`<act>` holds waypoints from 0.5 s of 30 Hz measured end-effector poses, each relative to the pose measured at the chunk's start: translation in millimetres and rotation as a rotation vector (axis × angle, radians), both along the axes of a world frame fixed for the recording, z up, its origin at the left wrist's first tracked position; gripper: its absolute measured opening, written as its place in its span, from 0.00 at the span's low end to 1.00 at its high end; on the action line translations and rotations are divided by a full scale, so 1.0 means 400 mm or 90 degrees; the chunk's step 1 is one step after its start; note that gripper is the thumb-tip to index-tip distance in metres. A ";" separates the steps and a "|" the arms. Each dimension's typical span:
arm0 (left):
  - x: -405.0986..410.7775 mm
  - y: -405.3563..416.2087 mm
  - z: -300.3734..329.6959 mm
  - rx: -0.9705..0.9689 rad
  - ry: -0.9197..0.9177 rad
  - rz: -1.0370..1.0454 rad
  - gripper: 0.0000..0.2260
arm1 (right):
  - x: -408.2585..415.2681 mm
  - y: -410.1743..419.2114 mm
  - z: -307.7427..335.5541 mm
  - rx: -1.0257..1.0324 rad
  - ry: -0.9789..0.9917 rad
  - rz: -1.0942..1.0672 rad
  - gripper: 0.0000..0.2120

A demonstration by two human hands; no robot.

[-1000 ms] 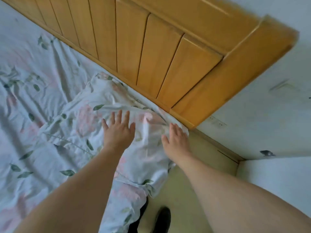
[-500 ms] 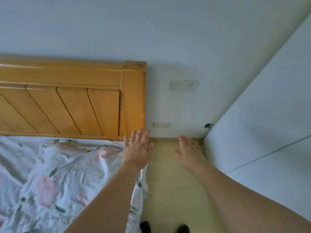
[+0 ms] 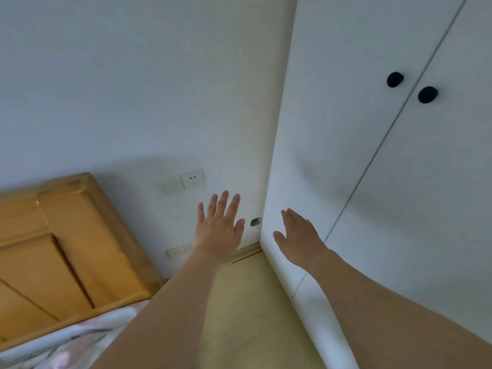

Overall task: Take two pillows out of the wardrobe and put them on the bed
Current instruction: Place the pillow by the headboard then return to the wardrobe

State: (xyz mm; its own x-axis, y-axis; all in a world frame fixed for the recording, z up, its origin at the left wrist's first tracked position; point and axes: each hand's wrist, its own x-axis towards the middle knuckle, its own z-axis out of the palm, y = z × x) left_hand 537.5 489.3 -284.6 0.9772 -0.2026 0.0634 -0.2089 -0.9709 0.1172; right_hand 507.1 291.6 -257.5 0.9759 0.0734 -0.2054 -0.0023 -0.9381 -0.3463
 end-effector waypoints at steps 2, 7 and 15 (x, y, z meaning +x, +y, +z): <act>0.054 -0.040 0.017 0.001 -0.004 -0.027 0.27 | 0.025 -0.045 0.023 0.016 0.017 -0.034 0.28; 0.200 -0.132 0.086 0.003 0.045 -0.153 0.28 | 0.096 -0.112 0.091 0.183 0.076 -0.194 0.27; 0.389 -0.334 0.355 -0.081 0.051 -0.357 0.23 | 0.216 -0.256 0.243 0.265 0.066 -0.380 0.22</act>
State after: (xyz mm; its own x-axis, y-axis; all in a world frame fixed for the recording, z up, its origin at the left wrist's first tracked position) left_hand 693.2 355.6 -142.4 0.7252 -0.6866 0.0518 -0.6733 -0.6913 0.2623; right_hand 593.7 189.3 -160.1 0.8511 -0.3731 -0.3694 -0.5239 -0.5575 -0.6440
